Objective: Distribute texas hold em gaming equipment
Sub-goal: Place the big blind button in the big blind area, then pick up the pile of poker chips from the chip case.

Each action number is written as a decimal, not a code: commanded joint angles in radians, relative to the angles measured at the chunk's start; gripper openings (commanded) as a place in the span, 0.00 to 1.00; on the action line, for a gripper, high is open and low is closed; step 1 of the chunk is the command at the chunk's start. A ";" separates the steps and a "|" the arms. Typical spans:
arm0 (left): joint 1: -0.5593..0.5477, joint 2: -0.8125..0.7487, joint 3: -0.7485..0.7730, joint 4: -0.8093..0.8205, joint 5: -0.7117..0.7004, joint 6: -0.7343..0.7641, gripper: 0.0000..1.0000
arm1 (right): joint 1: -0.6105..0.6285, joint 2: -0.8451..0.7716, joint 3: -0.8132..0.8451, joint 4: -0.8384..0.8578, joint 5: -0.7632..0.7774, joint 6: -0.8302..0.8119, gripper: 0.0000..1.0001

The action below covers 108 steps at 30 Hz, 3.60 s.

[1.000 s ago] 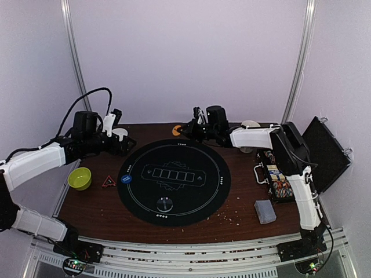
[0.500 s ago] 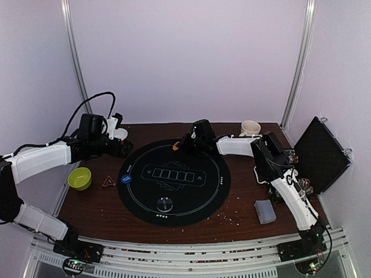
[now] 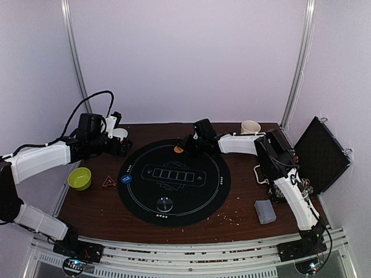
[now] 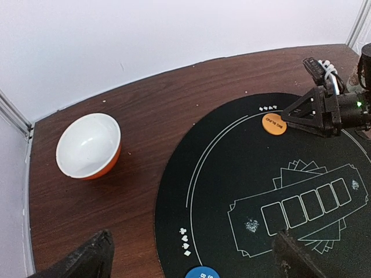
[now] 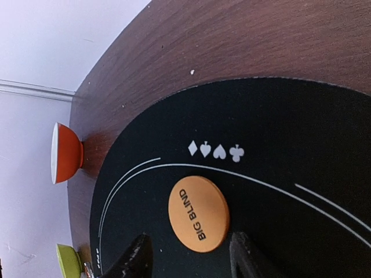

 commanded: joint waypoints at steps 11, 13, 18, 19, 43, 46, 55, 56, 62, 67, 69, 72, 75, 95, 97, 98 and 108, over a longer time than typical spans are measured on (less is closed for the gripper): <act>0.009 -0.025 -0.014 0.065 -0.037 0.019 0.98 | 0.036 -0.269 -0.015 -0.282 0.281 -0.379 0.55; 0.010 -0.022 -0.015 0.062 -0.042 0.020 0.98 | 0.045 -0.292 0.038 -0.368 0.339 -0.450 0.55; 0.011 -0.015 -0.016 0.059 -0.062 0.022 0.98 | 0.054 -0.403 0.046 -0.479 0.435 -0.586 0.56; 0.011 -0.016 -0.018 0.060 -0.066 0.023 0.98 | 0.055 -0.436 0.039 -0.501 0.450 -0.610 0.57; 0.011 -0.040 -0.035 0.080 -0.056 0.016 0.98 | 0.000 -0.947 -0.548 -1.107 0.454 -0.624 0.85; 0.011 -0.041 -0.029 0.077 -0.047 0.016 0.98 | -0.058 -0.967 -0.598 -1.094 0.475 -0.624 0.86; 0.011 -0.048 -0.030 0.070 -0.044 0.016 0.98 | -0.278 -0.962 -0.665 -0.953 0.545 -0.721 0.76; 0.011 -0.045 -0.028 0.067 -0.043 0.017 0.98 | -0.304 -0.946 -0.662 -0.928 0.547 -0.736 0.73; 0.011 -0.038 -0.032 0.065 -0.058 0.026 0.98 | -0.449 -0.788 -0.600 -0.827 0.491 -0.787 0.61; 0.011 -0.017 -0.029 0.067 -0.064 0.038 0.98 | -0.484 -0.655 -0.508 -0.840 0.438 -0.840 0.70; 0.011 -0.006 -0.023 0.062 -0.068 0.042 0.98 | -0.484 -0.622 -0.488 -0.843 0.433 -0.851 0.67; 0.011 0.003 -0.023 0.064 -0.070 0.047 0.98 | -0.485 -0.591 -0.474 -0.832 0.449 -0.862 0.63; 0.011 0.011 -0.022 0.065 -0.070 0.049 0.98 | -0.485 -0.551 -0.444 -0.845 0.483 -0.867 0.54; 0.011 0.015 -0.022 0.065 -0.057 0.055 0.98 | -0.488 -0.502 -0.472 -0.828 0.505 -0.868 0.41; 0.011 0.015 -0.023 0.064 -0.057 0.054 0.98 | -0.490 -0.504 -0.479 -0.823 0.506 -0.865 0.41; 0.011 0.015 -0.023 0.065 -0.057 0.054 0.98 | -0.492 -0.506 -0.485 -0.820 0.507 -0.865 0.41; 0.011 0.013 -0.023 0.065 -0.054 0.055 0.98 | -0.513 -0.486 -0.504 -0.790 0.464 -0.868 0.32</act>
